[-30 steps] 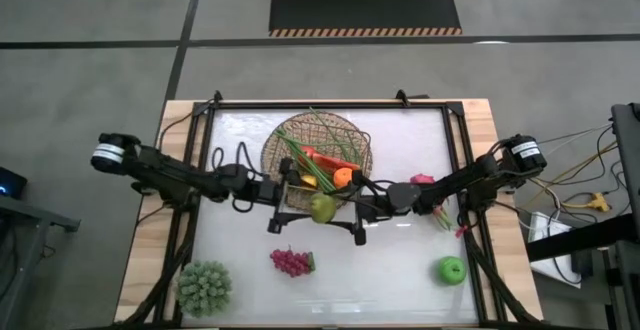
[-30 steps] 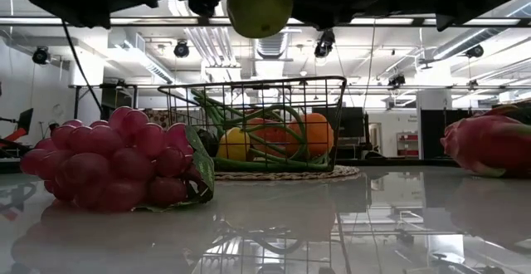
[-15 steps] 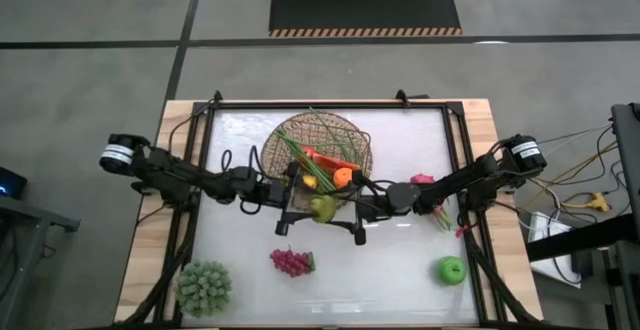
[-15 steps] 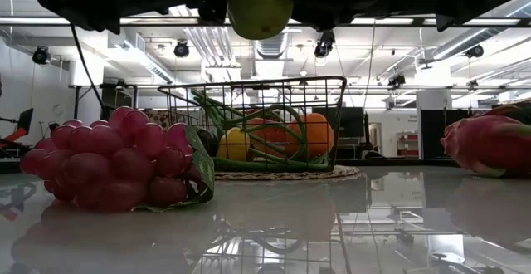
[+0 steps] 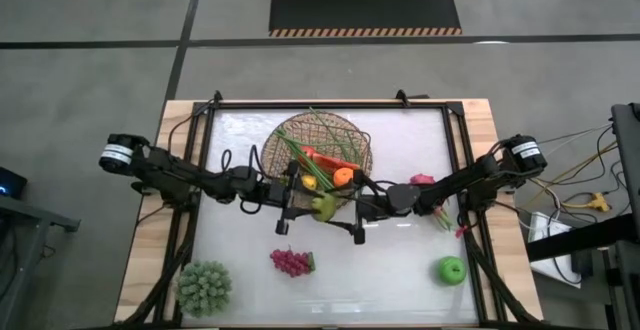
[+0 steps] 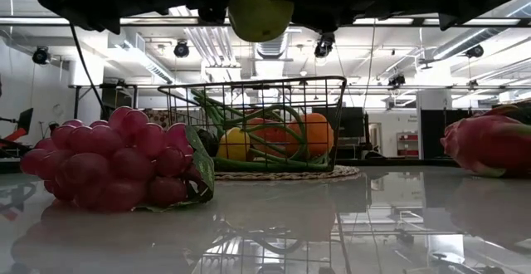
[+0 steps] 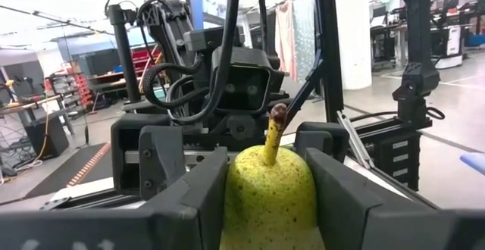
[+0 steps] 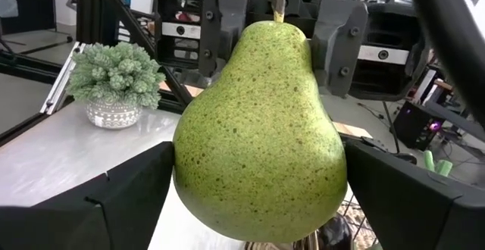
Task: Build produce basket
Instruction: Put the pear into the wire basket
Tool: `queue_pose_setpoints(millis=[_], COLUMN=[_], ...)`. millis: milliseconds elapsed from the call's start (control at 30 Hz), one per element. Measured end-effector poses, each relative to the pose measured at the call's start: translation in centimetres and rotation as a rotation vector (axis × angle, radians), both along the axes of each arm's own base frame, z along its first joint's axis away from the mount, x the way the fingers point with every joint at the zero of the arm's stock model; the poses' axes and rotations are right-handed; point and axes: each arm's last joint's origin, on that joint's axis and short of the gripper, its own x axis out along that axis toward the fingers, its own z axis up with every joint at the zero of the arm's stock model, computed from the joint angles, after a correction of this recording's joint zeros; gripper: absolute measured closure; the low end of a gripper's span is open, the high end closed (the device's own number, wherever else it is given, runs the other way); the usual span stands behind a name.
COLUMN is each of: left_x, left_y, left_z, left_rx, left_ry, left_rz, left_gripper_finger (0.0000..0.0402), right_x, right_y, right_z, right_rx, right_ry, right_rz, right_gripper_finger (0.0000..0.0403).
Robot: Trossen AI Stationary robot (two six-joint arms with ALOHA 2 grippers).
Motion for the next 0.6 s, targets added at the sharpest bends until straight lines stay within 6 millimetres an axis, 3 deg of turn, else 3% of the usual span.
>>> queue_pose_setpoints(millis=[300, 600], left_x=[0.2, 0.3], left_y=[1.4, 4.9], left_z=[-0.2, -1.0], left_rx=[0.002, -0.011], left_ry=[0.031, 0.126], left_rz=[0.055, 0.347], left_gripper_finger=[0.0266, 0.0268], right_x=[-1.8, -4.2], right_y=[-0.7, -1.5], right_z=[2.8, 5.1], right_rx=[0.026, 0.084], right_ry=[0.02, 0.058], right_rz=[-0.066, -0.168], right_gripper_finger=[0.0035, 0.0035])
